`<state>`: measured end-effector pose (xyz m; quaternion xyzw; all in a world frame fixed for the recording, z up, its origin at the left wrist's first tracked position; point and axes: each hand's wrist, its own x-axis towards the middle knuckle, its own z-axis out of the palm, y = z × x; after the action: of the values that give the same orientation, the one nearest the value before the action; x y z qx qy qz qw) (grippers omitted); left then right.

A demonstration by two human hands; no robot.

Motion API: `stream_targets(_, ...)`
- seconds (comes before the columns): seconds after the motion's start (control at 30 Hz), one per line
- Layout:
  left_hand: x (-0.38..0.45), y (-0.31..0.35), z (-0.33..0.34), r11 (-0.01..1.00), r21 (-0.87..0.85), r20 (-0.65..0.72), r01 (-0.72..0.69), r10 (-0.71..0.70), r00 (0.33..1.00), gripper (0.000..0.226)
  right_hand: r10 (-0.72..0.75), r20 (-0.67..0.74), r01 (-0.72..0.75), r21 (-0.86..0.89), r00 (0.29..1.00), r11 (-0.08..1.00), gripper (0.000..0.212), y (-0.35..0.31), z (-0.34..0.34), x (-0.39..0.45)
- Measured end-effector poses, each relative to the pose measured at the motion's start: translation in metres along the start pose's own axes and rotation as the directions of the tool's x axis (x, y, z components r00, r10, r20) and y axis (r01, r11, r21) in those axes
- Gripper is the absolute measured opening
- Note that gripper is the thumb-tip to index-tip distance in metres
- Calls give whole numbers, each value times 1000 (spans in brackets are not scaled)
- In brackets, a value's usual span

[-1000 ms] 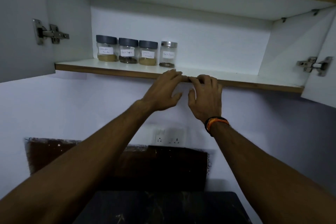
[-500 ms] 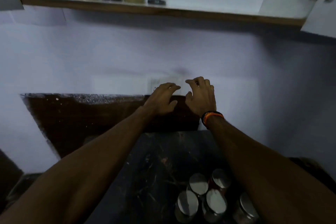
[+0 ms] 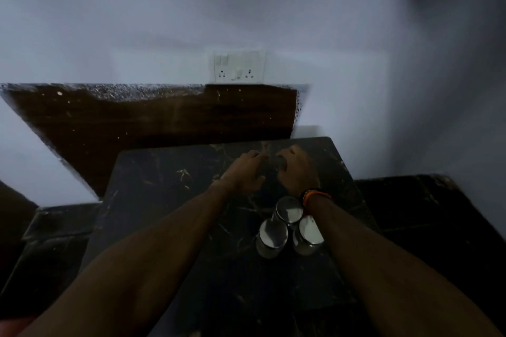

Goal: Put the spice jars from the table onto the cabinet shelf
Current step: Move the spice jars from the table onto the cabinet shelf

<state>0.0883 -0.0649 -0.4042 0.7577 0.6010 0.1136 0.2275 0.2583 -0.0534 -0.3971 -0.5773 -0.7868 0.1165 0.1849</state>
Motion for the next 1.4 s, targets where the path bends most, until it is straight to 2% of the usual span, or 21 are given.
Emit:
stream_targets(0.13, -11, -1, 30, 999, -14, 67, 30, -29, 997, 59, 34, 113, -37, 28, 993, 999, 17, 4, 18, -30)
stream_targets(0.3, -32, -3, 57, 997, -63, 107, 53, -46, 993, 56, 27, 258, -22, -24, 966, 999, 19, 10, 36, -62)
stream_targets(0.47, -49, -7, 71, 986, -121, 128, 115, -99, 987, 55, -74, 305, 113, -111, 950, 987, 28, 18, 54, -86)
stream_targets(0.57, -54, -10, 72, 978, -158, 157, 137, -112, 981, 53, -159, 333, 218, -147, 929, 965, 44, 22, 64, -92)
stream_targets(0.7, -61, -15, 71, 971, -193, 142, 141, -114, 983, 48, -146, 455, 274, -229, 879, 934, 84, 24, 76, -98)
stream_targets(0.77, -64, -19, 70, 968, -201, 142, 150, -122, 982, 51, -137, 483, 283, -245, 865, 927, 92, 25, 79, -100)
stream_targets(0.9, -68, -30, 70, 955, -232, 171, 183, -145, 975, 53, -139, 485, 322, -317, 863, 892, 73, 24, 84, -98)
stream_targets(1.0, -70, -36, 69, 940, -278, 137, 200, -167, 976, 53, -121, 484, 313, -337, 866, 888, 59, 19, 85, -93)
stream_targets(1.2, -71, -49, 62, 846, -443, 115, 298, -276, 954, 44, -147, 473, 292, -250, 869, 923, 62, 6, 76, -70)
stream_targets(1.3, -73, -58, 60, 741, -557, 115, 374, -378, 919, 37, -160, 496, 263, -143, 853, 954, 68, -6, 59, -51)
stream_targets(1.4, -77, -69, 60, 611, -679, 109, 406, -464, 879, 29, -194, 534, 203, 44, 823, 978, 76, -21, 36, -29)
